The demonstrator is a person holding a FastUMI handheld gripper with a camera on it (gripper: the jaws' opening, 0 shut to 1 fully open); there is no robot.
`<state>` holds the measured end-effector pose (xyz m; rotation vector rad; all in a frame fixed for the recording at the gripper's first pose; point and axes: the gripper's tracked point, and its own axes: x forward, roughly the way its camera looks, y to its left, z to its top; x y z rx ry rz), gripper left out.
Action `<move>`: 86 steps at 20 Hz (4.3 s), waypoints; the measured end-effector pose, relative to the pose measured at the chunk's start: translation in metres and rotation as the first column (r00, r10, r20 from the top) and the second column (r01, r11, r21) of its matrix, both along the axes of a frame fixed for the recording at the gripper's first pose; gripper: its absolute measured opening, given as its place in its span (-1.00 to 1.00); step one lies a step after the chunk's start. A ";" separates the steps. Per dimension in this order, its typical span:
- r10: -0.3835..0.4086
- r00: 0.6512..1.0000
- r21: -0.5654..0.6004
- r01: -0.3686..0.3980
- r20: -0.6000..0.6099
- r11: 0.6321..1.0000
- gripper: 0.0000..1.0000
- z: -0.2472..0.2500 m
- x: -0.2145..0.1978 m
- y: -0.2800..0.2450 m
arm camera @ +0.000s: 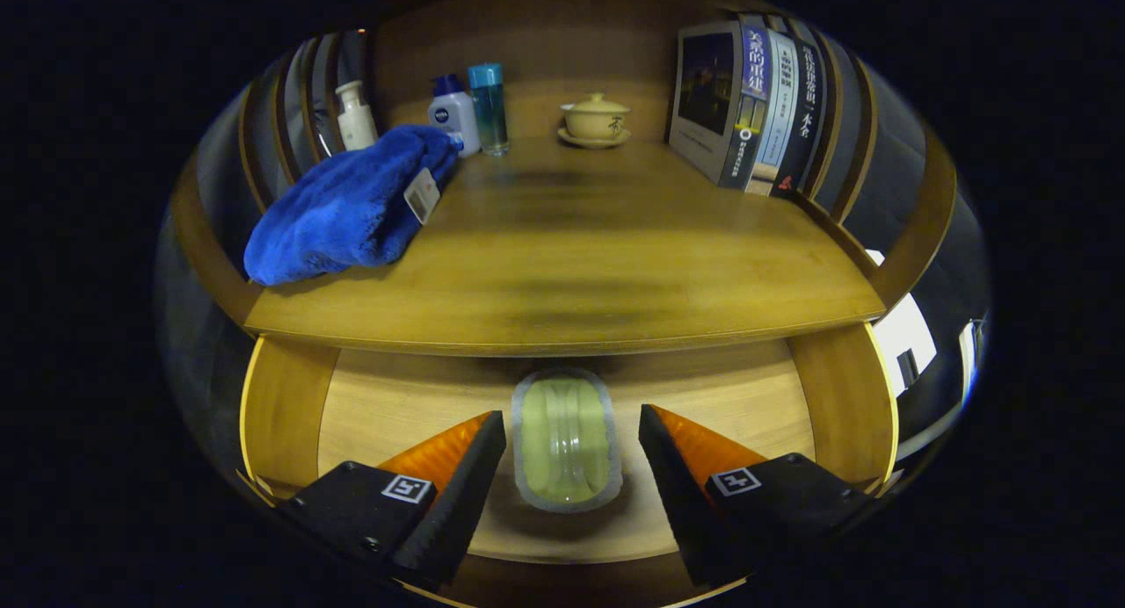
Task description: Pull open the drawer, take out the items inside it, and place them on the countertop above the cabinet.
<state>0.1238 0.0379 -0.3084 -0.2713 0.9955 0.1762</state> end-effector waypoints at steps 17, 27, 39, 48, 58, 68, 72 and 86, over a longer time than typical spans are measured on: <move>-0.043 0.994 0.014 0.045 -0.098 0.999 -0.45 -0.010 -0.015 -0.004; 0.003 1.000 0.028 -0.002 -0.025 1.000 -0.46 0.080 -0.030 0.005; 0.027 0.996 -0.001 -0.027 0.089 1.000 -0.45 0.150 0.023 0.027; -0.021 0.993 0.060 0.014 0.116 0.998 -0.46 0.145 0.095 0.053; -0.077 0.985 0.076 0.066 0.157 0.995 -0.46 0.118 0.154 0.065; -0.069 0.943 0.076 0.047 0.325 0.996 0.42 0.138 0.153 0.050; -0.084 0.896 0.121 0.034 0.436 0.992 0.81 0.160 0.137 0.038; -0.083 0.787 0.187 -0.042 0.612 0.981 1.00 0.200 0.035 -0.035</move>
